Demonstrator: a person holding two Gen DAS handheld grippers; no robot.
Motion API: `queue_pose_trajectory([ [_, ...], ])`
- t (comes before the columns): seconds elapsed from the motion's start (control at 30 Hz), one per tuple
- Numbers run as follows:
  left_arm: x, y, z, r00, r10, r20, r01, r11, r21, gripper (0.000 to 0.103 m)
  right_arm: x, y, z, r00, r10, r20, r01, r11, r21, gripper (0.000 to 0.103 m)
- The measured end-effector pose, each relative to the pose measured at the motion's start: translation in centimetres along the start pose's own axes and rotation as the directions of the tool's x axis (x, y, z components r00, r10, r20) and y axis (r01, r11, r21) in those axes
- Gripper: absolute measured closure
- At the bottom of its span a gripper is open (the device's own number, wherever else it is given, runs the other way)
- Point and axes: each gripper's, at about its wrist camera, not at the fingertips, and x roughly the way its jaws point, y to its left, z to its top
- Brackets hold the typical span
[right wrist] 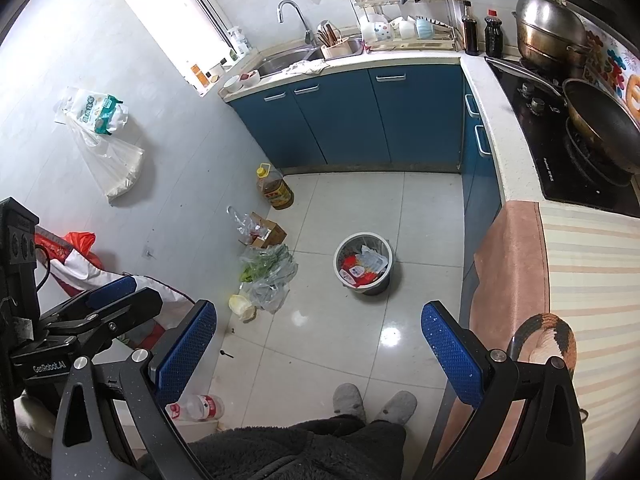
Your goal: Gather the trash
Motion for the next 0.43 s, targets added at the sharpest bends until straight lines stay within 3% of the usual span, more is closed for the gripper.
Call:
queue_pose_trajectory([
  [0.43, -0.01, -0.48, 0.07, 1.000, -0.006, 0.005, 0.006, 1.000, -0.001, 0.000, -0.21, -0.16, 0.07, 1.000, 0.001, -0.001, -0.001, 1.000, 0.002, 0.000],
])
